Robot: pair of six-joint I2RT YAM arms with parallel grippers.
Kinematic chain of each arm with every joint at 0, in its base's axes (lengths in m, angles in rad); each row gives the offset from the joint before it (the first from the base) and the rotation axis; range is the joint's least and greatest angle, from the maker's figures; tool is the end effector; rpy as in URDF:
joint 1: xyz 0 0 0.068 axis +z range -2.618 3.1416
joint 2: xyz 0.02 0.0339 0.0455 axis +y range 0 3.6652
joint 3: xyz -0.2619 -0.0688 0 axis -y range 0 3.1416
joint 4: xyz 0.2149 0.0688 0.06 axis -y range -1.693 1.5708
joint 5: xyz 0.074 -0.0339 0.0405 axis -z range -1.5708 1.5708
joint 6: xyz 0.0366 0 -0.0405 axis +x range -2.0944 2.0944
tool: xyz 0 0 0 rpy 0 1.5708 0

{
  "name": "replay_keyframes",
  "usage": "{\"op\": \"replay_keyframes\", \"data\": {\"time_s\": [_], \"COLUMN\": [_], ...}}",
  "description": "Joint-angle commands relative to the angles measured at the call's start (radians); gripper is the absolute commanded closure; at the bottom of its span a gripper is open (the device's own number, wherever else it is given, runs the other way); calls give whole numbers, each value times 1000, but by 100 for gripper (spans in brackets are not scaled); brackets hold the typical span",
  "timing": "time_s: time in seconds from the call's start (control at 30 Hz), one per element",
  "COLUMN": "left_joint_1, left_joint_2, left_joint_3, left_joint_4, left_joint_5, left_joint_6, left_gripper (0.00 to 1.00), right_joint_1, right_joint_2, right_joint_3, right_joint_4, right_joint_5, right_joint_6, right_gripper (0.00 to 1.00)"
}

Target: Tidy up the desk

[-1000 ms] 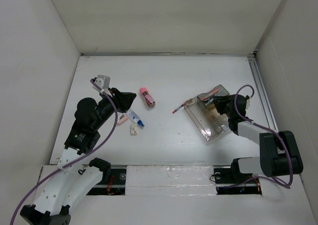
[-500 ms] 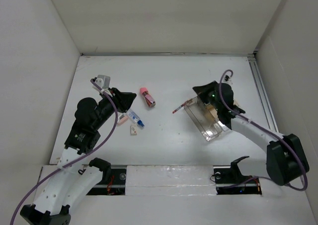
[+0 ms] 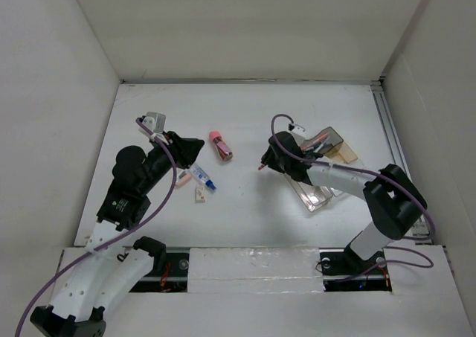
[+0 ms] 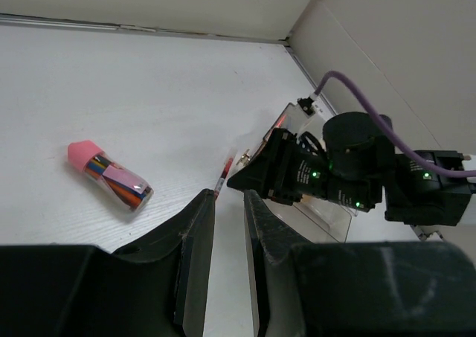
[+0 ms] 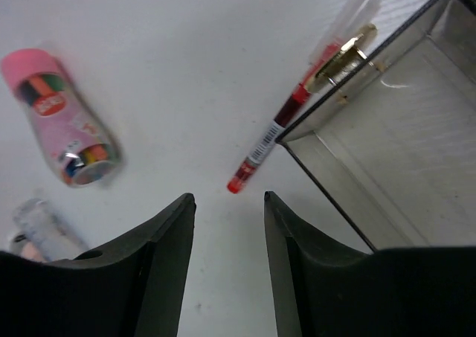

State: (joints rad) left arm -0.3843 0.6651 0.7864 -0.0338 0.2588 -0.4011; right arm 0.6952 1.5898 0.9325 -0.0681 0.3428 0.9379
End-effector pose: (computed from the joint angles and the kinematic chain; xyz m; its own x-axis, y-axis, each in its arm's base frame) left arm 0.1160 -0.0570 0.3702 -0.1592 -0.3427 -0.9258 0.5829 0.7243 -0.3683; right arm 0.2482 0.1910 0.2196 -0.6320 0.4617 -0.6224 0.1682 0.8657 0.4714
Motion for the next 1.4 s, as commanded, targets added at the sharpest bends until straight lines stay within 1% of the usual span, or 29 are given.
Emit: {"op": "replay_keyframes", "data": {"time_s": [0.0,0.27,0.33,0.53,0.63,0.73,0.77,0.83,0.87,0.9,0.97,1.07,1.13,1.17,1.2,1.27,1.3,1.33,1.37], "left_joint_1": [5,5,5,5,5,5,5,5,5,5,5,5,5,5,5,5,5,5,5], "left_joint_2": [-7,-4,-7,-16,-13,-19,-21,-15,-13,-13,-19,-3,-2,-4,-12,-7,-10,-13,-15], "left_joint_3": [25,25,25,24,28,24,25,28,28,27,24,30,28,27,27,28,30,27,27], "left_joint_4": [57,55,55,54,52,54,54,54,54,54,54,55,55,55,54,52,52,54,54], "left_joint_5": [10,10,11,7,10,8,7,8,11,11,8,11,16,13,10,3,3,10,10], "left_joint_6": [2,2,4,4,4,4,4,2,4,2,4,2,2,4,4,4,5,5,5], "left_gripper": [81,81,81,81,81,81,81,81,81,81,81,81,82,82,82,81,81,81,81], "right_joint_1": [27,27,38,38,38,47,47,47,47,56,67,81,90,90,90,81,81,54,40], "right_joint_2": [48,183,202,249,274,292,295,306,308,308,286,233,181,112,72,-11,-95,-173,-174], "right_joint_3": [45,129,144,183,187,193,193,195,195,193,184,181,172,143,126,68,48,14,14], "right_joint_4": [-64,-85,-98,-124,-136,-142,-145,-148,-147,-138,-119,-82,-29,-1,54,111,146,158,160], "right_joint_5": [67,94,134,140,144,136,136,131,124,119,110,82,59,52,45,36,36,35,35], "right_joint_6": [-1,24,39,42,42,35,32,21,18,16,7,-5,-5,-5,-5,1,5,15,15], "right_gripper": [52,53,53,56,60,66,72,77,83,85,94,100,100,100,100,100,100,100,100]}}
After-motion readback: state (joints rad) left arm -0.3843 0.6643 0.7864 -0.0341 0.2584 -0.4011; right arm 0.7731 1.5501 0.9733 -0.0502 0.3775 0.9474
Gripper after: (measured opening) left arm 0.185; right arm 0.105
